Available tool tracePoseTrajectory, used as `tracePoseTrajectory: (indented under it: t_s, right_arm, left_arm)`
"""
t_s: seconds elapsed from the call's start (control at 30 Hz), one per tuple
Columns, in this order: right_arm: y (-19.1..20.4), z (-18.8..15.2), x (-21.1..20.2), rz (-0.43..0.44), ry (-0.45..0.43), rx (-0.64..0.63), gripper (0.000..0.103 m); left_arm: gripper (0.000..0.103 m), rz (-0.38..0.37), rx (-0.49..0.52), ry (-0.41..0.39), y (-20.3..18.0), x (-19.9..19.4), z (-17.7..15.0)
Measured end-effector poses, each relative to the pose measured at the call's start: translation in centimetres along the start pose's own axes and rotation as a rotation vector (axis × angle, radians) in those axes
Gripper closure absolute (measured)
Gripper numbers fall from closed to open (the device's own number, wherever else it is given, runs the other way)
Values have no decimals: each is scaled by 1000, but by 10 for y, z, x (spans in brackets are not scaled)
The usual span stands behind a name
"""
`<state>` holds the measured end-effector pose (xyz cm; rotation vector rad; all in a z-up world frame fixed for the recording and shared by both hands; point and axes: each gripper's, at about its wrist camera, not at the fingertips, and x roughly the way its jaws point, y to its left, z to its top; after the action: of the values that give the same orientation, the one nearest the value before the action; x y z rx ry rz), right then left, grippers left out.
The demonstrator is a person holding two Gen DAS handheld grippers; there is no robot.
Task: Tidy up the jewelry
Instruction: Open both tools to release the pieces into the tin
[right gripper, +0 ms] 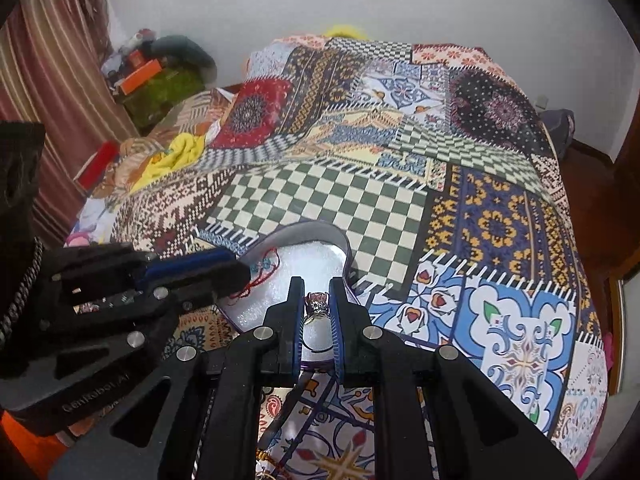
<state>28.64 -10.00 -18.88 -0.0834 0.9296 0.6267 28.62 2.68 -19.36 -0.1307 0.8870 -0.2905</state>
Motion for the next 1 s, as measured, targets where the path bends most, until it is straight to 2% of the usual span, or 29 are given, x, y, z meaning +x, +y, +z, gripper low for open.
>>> tracePoseTrajectory:
  t_s: [0.1, 0.43, 0.53, 0.6, 1.0]
  right_arm:
    - [-3, -2, 5, 11, 15, 11, 92]
    - [4, -7, 4, -16, 19, -36, 92]
    - [7, -7, 2, -13, 24, -53, 86]
    - [9, -7, -2, -15, 16, -55, 81]
    - [15, -17, -47, -39, -54, -43, 80]
  left_arm:
    - [94, -9, -7, 9, 2, 3, 0]
    - [94, 40, 35, -4, -6, -4, -2]
    - [94, 54, 47, -16, -8, -13, -2]
    - [94, 61, 52, -24, -9, -20, -2]
    - [94, 95, 68, -53, -21, -62, -10]
